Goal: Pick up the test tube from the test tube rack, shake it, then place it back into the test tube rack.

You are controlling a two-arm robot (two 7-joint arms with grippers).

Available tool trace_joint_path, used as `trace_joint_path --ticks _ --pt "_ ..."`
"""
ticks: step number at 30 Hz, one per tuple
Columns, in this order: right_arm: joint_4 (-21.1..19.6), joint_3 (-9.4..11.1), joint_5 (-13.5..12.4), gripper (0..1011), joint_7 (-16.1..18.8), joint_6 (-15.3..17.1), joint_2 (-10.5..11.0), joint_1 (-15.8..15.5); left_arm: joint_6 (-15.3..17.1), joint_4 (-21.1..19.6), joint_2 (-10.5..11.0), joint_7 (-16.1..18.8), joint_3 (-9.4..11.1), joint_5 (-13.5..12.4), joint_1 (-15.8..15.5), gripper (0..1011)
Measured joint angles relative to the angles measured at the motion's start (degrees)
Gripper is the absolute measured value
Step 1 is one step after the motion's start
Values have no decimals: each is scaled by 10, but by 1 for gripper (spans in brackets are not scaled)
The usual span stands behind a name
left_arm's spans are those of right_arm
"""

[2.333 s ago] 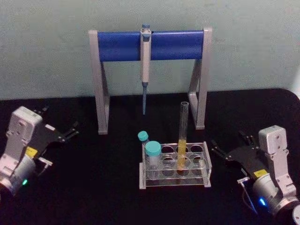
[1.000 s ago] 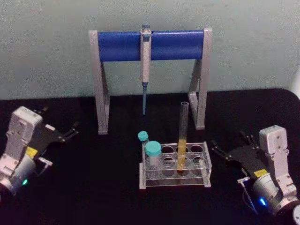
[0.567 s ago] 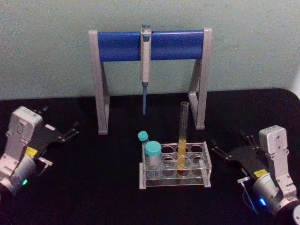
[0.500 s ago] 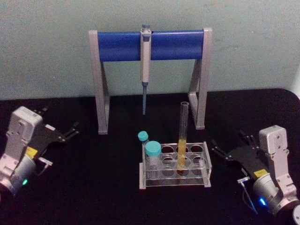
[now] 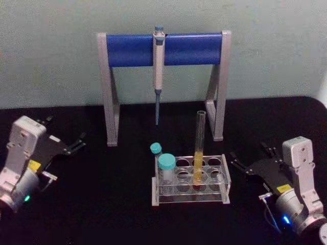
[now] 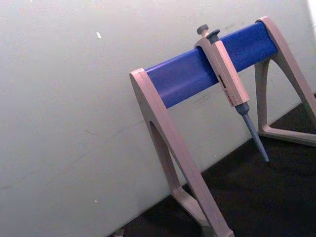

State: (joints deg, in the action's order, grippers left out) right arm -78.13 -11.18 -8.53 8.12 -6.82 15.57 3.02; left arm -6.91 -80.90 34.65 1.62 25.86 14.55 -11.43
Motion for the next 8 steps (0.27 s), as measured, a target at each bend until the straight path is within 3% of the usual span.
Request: trace_joint_path --ticks 8 --pt "0 0 0 1000 0 0 0 0 0 0 0 0 0 0 0 1010"
